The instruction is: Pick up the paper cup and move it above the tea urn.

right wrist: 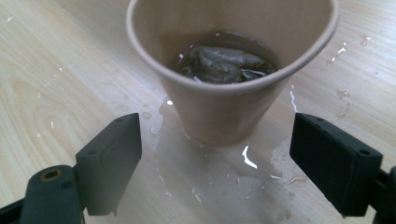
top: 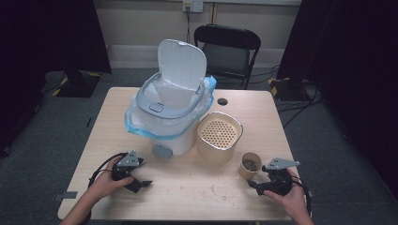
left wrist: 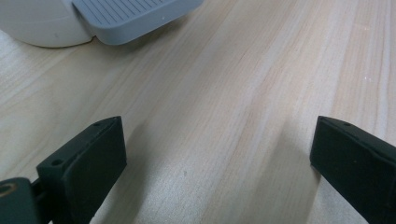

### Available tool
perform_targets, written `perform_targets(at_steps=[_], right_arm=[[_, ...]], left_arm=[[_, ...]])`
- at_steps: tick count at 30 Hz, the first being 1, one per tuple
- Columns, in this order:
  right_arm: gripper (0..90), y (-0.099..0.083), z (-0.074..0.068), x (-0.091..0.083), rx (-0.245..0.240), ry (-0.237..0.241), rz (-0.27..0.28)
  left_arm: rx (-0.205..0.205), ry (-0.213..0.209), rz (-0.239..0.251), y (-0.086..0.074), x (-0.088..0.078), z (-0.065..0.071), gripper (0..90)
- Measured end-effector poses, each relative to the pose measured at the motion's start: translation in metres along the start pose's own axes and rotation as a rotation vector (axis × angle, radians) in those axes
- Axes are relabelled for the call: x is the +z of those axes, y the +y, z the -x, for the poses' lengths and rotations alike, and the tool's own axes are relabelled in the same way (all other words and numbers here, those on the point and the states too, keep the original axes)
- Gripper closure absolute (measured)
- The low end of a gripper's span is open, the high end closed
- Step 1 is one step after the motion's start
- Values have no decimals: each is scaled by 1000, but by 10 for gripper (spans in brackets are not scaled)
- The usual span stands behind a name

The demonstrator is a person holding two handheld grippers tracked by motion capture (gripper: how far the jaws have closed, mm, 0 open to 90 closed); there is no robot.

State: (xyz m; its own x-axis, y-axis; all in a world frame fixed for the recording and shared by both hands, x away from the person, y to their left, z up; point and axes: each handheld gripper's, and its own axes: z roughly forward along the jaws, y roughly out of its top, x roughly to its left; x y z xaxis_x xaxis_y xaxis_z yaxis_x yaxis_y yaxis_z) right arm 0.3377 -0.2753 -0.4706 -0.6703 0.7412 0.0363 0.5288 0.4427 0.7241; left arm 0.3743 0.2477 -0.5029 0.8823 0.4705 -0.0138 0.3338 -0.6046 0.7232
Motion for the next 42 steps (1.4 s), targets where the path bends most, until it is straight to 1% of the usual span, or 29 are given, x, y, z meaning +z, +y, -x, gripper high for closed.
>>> perform_targets(at_steps=[1,2,3,4,7,8,13,19,24,25,28,31,36,40,41,42], right_arm=[[169,0,2,1,5,-8,11],[169,0,2,1,5,-8,11],[170,1,5,2,16,-3,19],[170,1,5,2,16,-3,19],[170,3,7,4,17,-8,24],[171,3,7,6,26,-5,26],[168,9,8,13,8,-1,26],[181,13,7,19,-4,13,38],[194,15,7,19,-2,19,44],[204,15,8,20,0,32,56],[189,16,8,20,0,24,52],[203,16,8,22,-9,29,63],[209,16,8,24,-10,35,71],[226,14,8,26,2,44,91],[231,13,7,26,11,44,105],[231,13,7,26,11,44,105]], left_arm=[[0,0,0,0,0,0,26],[0,0,0,0,0,0,26],[2,0,-1,0,0,0,24],[7,-1,-6,0,0,0,24],[4,-2,-4,0,0,0,18],[4,-2,-4,0,0,0,18],[12,-5,-8,0,1,0,6],[10,-9,-7,1,1,0,0],[9,-8,-7,1,1,0,0],[9,-8,-6,1,1,0,0],[10,-9,-7,1,1,0,0],[10,-7,-7,1,1,0,0],[11,-7,-6,1,1,0,0],[10,-9,-7,1,1,0,0],[10,-8,-6,1,1,0,0],[10,-8,-6,1,1,0,0]])
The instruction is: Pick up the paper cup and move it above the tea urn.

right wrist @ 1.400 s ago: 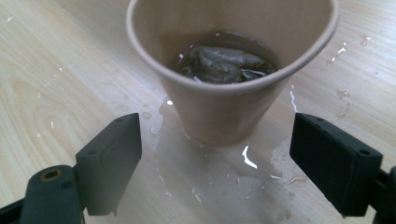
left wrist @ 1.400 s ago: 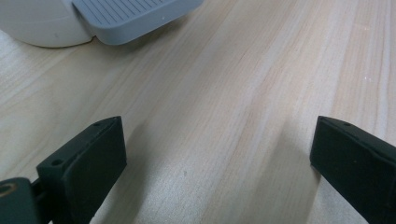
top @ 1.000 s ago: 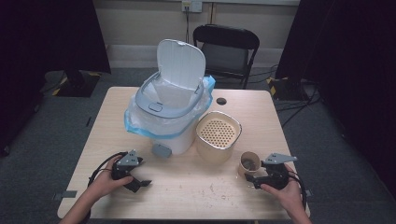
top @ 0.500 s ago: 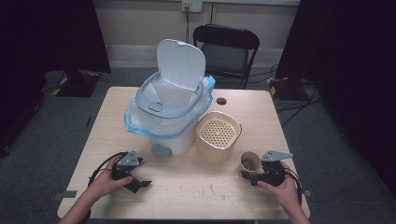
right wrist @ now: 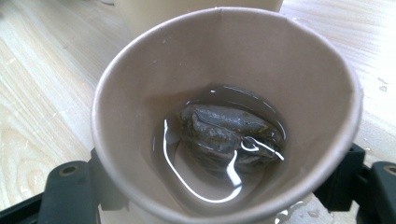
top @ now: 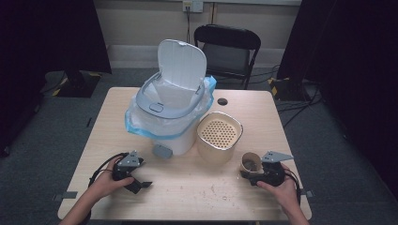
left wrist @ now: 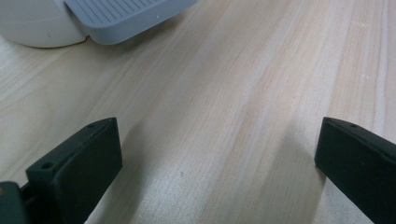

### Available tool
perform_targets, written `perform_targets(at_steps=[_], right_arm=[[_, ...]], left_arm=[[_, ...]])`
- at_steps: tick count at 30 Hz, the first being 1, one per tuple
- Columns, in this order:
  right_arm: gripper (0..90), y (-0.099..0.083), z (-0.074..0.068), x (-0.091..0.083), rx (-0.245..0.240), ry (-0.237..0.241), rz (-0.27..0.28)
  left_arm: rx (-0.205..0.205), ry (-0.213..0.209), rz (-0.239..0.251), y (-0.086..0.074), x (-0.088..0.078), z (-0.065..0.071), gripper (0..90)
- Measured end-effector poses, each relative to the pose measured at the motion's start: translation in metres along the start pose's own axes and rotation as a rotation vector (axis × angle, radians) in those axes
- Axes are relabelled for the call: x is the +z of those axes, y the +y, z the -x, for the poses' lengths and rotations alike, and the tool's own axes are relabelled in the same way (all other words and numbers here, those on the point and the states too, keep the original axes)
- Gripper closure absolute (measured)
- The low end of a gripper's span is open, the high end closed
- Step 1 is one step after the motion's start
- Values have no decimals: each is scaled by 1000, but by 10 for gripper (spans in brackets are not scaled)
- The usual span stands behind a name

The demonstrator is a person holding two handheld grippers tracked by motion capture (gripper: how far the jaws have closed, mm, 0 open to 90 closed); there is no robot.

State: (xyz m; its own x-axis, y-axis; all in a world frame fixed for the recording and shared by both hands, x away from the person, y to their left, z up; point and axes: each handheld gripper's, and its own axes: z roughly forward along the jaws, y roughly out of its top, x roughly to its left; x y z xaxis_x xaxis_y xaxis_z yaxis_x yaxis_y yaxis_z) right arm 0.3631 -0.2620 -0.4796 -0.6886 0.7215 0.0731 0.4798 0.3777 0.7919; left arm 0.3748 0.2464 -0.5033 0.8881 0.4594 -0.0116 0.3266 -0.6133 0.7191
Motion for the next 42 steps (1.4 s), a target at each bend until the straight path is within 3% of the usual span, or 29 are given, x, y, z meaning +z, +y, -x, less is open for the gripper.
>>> perform_targets(at_steps=[25,42], right_arm=[[256,-15,-1,5,29,6,129],[312,-15,-2,4,11,-11,134]], left_arm=[[-1,-2,-1,0,0,0,0],[-1,-1,-1,0,0,0,0]])
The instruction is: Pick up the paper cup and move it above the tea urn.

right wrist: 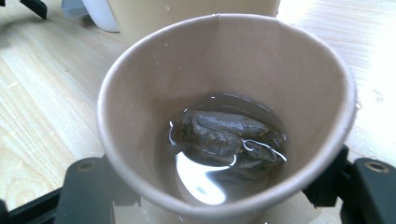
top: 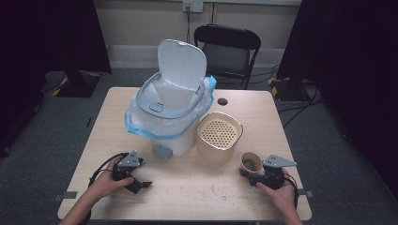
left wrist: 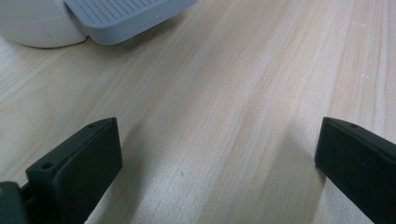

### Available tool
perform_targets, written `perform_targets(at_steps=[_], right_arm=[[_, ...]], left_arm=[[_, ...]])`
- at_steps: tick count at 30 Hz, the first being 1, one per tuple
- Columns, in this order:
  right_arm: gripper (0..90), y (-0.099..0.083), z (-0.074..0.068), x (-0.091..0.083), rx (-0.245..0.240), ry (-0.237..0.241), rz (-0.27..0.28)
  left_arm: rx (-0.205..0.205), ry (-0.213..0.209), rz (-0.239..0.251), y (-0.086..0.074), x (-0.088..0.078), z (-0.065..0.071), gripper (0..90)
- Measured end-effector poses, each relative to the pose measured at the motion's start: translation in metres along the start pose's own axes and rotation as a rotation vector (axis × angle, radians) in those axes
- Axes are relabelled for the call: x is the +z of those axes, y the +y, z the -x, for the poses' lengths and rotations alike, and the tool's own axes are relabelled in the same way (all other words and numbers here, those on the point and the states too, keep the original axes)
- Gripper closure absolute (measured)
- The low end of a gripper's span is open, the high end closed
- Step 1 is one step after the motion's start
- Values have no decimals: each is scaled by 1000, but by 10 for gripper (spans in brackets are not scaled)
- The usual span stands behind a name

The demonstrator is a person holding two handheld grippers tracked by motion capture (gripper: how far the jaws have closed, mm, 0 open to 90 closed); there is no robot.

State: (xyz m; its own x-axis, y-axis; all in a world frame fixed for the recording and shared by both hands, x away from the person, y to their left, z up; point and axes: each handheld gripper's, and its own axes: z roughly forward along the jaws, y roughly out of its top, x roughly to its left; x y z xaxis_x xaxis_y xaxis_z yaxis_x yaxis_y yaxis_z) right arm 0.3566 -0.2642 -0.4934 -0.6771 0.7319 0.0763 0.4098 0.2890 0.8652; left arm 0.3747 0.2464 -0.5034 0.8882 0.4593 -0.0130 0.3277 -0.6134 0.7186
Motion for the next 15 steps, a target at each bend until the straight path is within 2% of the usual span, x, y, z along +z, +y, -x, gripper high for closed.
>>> perform_targets(at_steps=[1,10,15], right_arm=[[332,1,0,-1,-12,-3,-8],[360,5,2,-1,-18,-15,-25],[375,10,3,-3,-18,-24,-13]], left_arm=[[0,0,0,0,0,0,0],[1,1,0,0,0,0,0],[1,1,1,0,0,0,0]])
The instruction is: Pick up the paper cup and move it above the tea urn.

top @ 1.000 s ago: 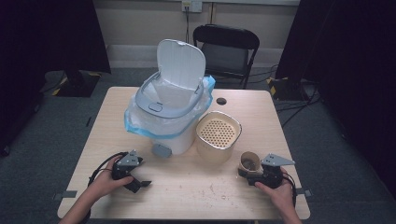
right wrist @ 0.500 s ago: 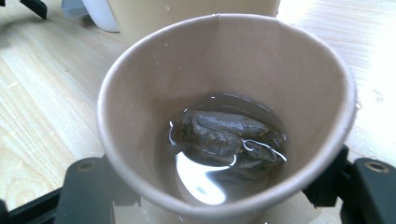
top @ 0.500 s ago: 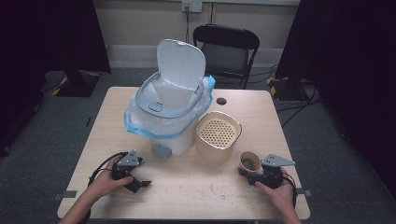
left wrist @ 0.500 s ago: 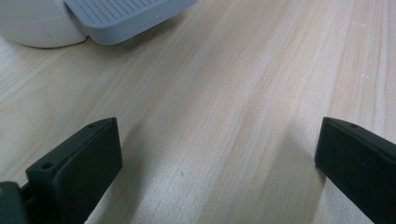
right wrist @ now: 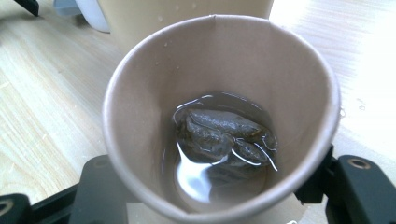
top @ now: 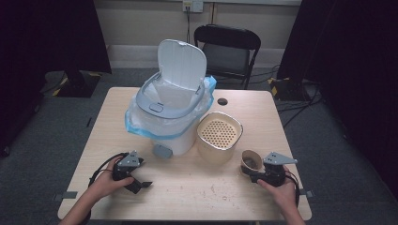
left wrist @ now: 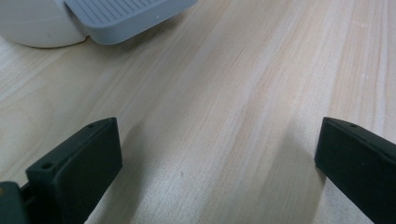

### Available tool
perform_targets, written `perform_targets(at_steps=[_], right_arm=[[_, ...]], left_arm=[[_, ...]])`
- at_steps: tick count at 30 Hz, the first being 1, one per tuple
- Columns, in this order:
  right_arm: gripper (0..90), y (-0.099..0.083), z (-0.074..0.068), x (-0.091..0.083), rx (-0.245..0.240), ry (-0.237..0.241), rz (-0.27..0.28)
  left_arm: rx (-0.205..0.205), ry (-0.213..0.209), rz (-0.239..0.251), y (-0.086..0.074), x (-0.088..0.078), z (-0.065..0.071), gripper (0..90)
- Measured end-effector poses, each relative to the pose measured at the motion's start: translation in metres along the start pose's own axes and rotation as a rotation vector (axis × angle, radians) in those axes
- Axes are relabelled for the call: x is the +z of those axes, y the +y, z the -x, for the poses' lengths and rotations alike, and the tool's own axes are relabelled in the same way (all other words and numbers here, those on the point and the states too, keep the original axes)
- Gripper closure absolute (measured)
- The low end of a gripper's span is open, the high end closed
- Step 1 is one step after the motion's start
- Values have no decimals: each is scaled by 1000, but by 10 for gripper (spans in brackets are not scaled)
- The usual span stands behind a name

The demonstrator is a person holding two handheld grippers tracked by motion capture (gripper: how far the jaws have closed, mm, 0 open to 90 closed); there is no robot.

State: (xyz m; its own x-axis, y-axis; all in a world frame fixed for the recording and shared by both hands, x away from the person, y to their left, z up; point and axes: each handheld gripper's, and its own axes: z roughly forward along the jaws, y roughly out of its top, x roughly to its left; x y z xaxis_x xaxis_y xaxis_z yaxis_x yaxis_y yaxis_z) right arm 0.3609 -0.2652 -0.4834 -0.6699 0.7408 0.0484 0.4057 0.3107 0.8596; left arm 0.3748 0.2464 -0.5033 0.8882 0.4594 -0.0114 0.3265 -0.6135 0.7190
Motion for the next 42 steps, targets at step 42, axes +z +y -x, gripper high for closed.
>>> perform_targets(at_steps=[42], right_arm=[[401,75,38,2,51,-141,0]], left_arm=[[-5,0,2,0,0,0,0]])
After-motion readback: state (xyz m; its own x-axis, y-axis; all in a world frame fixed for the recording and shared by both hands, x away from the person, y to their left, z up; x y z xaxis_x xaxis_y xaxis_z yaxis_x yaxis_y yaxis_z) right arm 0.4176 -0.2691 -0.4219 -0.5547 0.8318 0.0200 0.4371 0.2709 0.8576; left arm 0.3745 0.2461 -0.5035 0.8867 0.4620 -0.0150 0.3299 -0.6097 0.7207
